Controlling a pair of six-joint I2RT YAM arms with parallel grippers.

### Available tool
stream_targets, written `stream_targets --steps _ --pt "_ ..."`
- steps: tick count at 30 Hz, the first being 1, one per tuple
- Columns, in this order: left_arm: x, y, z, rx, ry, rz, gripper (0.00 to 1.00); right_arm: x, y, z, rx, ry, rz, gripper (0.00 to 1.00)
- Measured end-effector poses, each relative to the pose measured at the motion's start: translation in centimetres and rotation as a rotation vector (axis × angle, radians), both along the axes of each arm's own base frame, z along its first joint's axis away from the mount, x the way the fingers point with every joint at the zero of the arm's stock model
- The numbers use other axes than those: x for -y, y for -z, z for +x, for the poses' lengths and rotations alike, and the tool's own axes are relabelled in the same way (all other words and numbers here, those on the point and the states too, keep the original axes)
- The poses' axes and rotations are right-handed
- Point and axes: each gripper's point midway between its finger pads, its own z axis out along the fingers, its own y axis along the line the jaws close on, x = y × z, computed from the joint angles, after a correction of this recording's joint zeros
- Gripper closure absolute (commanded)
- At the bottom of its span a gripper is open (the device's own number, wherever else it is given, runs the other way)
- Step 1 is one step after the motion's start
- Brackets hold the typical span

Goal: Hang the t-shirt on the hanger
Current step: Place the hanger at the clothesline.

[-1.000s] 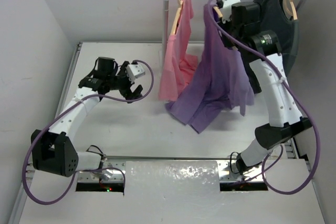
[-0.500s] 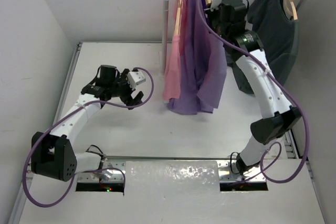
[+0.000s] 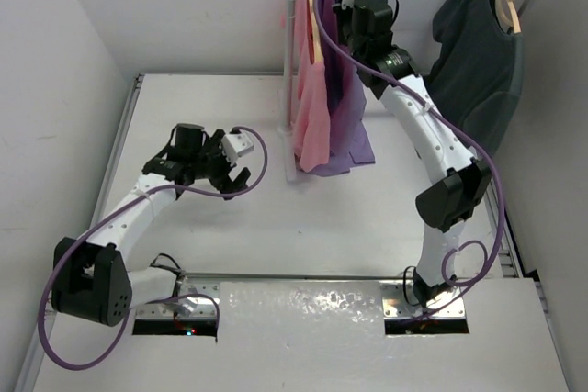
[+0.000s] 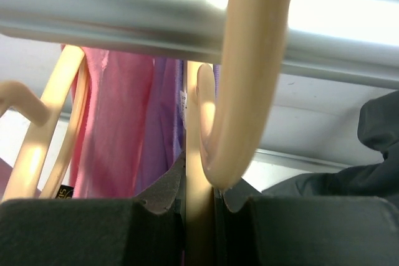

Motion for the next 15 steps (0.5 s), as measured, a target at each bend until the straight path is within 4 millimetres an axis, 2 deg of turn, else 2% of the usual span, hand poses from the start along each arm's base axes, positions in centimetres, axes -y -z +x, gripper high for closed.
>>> stream_targets --steps 5,6,7,9,10,12,13,15 --pt "-0.1 0.3 -0.6 -0.008 -0.009 -0.005 0.04 0.3 -0.1 0.2 0.014 0.024 0.011 1.0" --pt "-0.1 0.3 -0.6 -0.008 -0.01 -0.005 0.04 0.3 0.1 0.3 0.011 0.025 0.011 0.95" --pt "-0.2 0.3 -0.6 -0.004 -0.012 -0.004 0.04 0.3 0.5 0.3 0.002 0.025 0.011 0.62" --pt "-0.2 0.1 -0.7 0.003 -0.012 -0.004 0.04 0.1 1.6 0.2 -0.021 0.022 0.018 0.53" --pt "-0.2 0.0 -0.7 0.007 -0.013 -0.004 0.04 0.0 2.3 0.0 -0.028 0.01 0.015 0.45" --pt "-0.2 -0.2 -0.7 0.013 -0.013 -0.005 0.04 0.2 3.9 -1.3 -0.063 -0.011 0.008 0.33" --pt "-0.2 -0.3 -0.7 0.015 -0.012 -0.006 0.04 0.4 4.6 -2.1 -0.082 -0.02 0.003 0.02" --pt "-0.2 -0.3 -0.8 0.016 -0.011 -0.007 0.04 0.7 5.2 -3.9 -0.119 -0.045 -0.014 0.01"
